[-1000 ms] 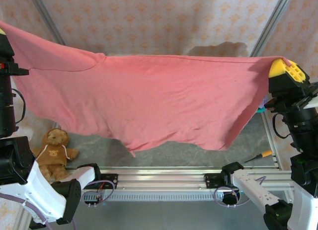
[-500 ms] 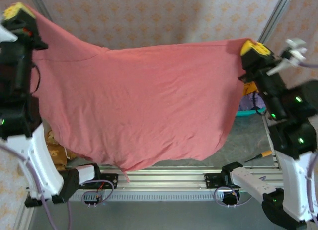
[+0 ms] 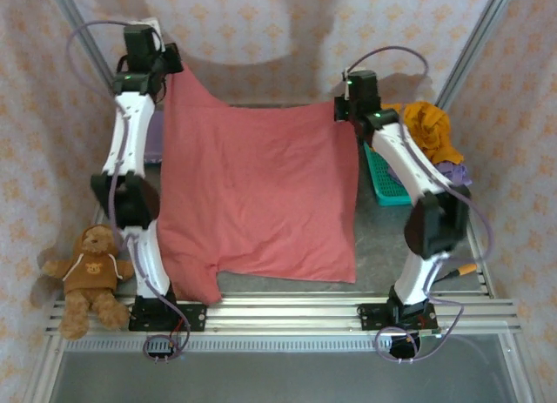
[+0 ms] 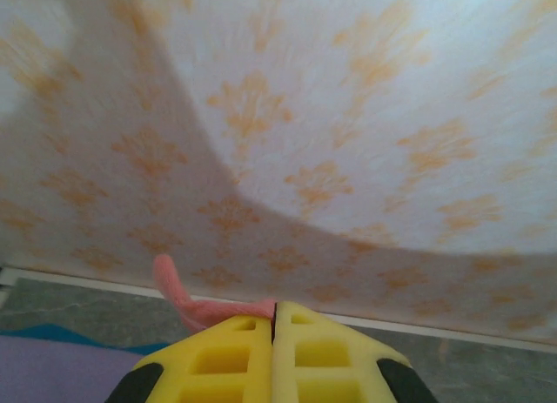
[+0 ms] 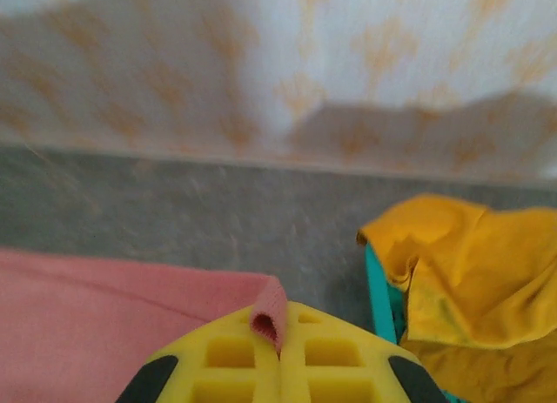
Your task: Fold and stack the t-shirts
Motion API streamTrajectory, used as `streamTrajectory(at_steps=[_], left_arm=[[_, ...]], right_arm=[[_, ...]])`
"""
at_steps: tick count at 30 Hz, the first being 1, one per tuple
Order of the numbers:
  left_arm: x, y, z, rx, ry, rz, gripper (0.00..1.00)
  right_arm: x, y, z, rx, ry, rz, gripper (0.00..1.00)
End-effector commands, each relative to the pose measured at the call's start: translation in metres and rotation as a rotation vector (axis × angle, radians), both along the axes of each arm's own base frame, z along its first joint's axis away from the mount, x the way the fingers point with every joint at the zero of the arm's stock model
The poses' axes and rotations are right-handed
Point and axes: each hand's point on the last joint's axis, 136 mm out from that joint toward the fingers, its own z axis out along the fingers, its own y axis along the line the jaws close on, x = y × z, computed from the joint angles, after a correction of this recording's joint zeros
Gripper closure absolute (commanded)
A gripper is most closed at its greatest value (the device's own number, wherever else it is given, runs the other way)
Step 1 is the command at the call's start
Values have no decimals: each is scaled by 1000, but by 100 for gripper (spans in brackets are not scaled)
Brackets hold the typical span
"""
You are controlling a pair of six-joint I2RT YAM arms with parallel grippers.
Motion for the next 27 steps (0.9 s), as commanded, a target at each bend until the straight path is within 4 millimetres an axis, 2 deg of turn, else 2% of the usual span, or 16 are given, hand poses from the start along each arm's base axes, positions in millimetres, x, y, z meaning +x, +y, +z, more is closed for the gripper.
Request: streamTrajectory(at_steps=[1,2,3,5,8,11,13,17,20,24,27], left_arm=[[26,0,-36,-42,58,27,89],[32,1,-53,-64,79,34,54],[33,3,-61,-63,94,54,38],[30,6,-73,-50,126,72,30],[18,12,-74,-29,160,90,20],[2,16,-68,-46,179,86,18],[-11,14,-60,-39,185,76,16],[-44,7,-49,-53,236,64,16],[-81,2,-50,-78,320,61,16],[-137,-10,-55,-119,407,47,15],[-176,-18,-73,-146,479,41,15]], right_arm=[[24,-19,16,-65,-16,-94,75],[29,-20,9,-86,20,-103,54],[31,-20,7,-92,43,-108,43],[28,-17,9,-81,68,-99,26],[13,-17,29,-77,48,-111,7],[-15,-8,45,-54,83,-96,3],[-41,-6,50,-19,134,-125,3],[-99,5,35,113,299,-153,3],[-143,22,6,267,424,-165,4],[-197,40,-44,389,557,-194,4],[-229,51,-88,426,665,-210,4]])
